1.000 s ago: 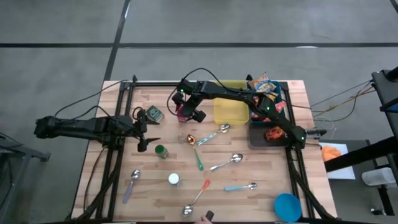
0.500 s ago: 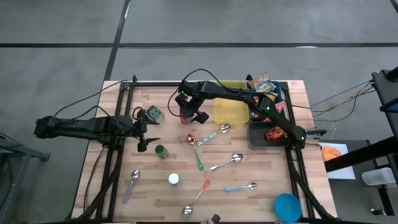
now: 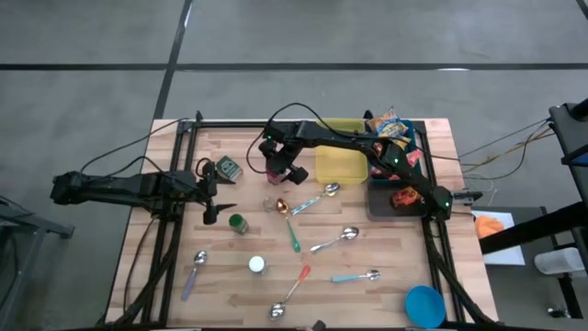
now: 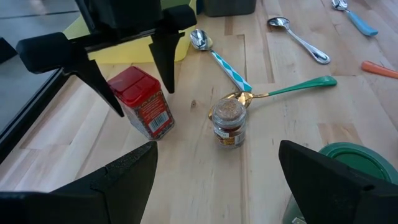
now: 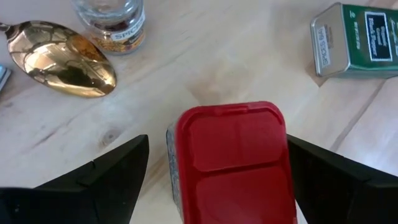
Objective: Pick & Place Food Item
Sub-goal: Put the red seasoning can into the black bin
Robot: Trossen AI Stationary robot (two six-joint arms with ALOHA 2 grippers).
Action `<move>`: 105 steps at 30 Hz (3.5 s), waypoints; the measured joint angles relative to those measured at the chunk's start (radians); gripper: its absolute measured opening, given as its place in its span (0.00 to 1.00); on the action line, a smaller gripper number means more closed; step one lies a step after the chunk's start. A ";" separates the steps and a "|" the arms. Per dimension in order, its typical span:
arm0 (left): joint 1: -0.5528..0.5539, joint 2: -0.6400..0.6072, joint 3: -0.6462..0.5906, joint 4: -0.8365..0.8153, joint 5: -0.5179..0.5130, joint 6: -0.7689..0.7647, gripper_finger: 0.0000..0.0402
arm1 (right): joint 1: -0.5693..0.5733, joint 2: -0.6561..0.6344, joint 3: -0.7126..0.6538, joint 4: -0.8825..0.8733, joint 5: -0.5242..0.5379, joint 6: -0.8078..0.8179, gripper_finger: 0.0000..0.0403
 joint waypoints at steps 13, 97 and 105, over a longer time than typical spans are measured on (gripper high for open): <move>0.000 0.000 0.000 0.000 0.000 0.000 0.85 | 0.000 -0.001 0.001 -0.001 -0.001 -0.001 0.57; 0.000 0.000 0.000 0.000 0.000 0.000 0.85 | 0.006 -0.209 0.007 -0.238 0.106 0.299 0.52; 0.000 0.000 0.000 -0.004 0.000 0.000 0.85 | 0.031 -0.312 -0.001 -0.334 0.157 0.435 0.57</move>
